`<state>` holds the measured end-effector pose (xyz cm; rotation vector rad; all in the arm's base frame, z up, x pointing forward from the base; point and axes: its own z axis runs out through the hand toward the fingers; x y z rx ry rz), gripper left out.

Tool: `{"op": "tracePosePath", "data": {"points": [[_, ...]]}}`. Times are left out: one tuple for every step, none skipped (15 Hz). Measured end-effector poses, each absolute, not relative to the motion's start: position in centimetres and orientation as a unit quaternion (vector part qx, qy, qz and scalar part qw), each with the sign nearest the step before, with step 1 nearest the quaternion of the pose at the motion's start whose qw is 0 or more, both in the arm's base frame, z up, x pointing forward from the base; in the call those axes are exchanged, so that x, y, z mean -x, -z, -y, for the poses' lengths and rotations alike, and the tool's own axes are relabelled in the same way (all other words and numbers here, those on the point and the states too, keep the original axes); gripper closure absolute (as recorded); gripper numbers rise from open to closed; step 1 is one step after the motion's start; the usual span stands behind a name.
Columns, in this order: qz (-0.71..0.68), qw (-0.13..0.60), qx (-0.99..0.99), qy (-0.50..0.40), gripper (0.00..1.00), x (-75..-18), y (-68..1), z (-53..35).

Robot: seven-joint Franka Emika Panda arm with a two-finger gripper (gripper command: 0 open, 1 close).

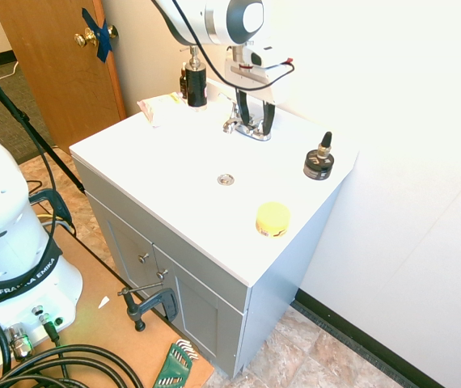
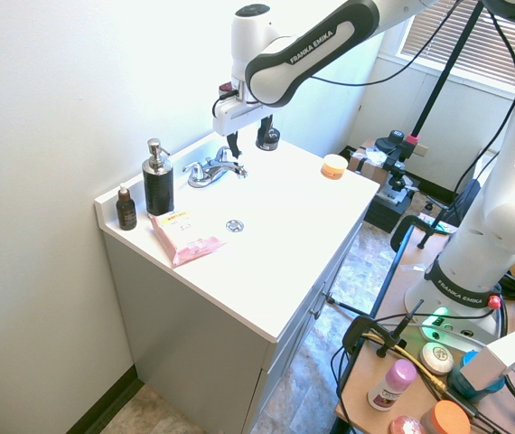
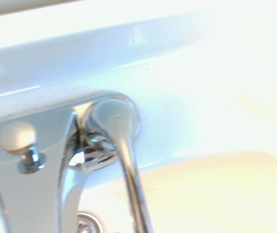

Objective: Turn off the cold water

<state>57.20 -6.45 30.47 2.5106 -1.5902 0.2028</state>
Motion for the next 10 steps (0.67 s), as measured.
{"op": "tracePosePath", "data": {"points": [[0.536, 0.083, -0.838, -0.067, 0.0, -57.2, -29.9, 7.1], [0.538, 0.085, -0.836, -0.066, 0.0, -57.2, -29.5, 7.5], [0.54, 0.086, -0.834, -0.067, 0.0, -57.4, -29.4, 7.9], [0.543, 0.087, -0.833, -0.068, 0.0, -57.8, -29.3, 8.3], [0.545, 0.088, -0.83, -0.072, 0.0, -58.3, -29.4, 8.8], [0.548, 0.088, -0.828, -0.077, 0.0, -59.0, -29.5, 9.2], [0.549, 0.089, -0.827, -0.08, 0.0, -59.8, -29.6, 9.5], [0.55, 0.09, -0.826, -0.082, 0.0, -60.5, -29.8, 9.6], [0.55, 0.09, -0.826, -0.083, 0.0, -60.9, -30.0, 9.3], [0.55, 0.09, -0.826, -0.084, 0.0, -60.9, -30.1, 9.0]]}}
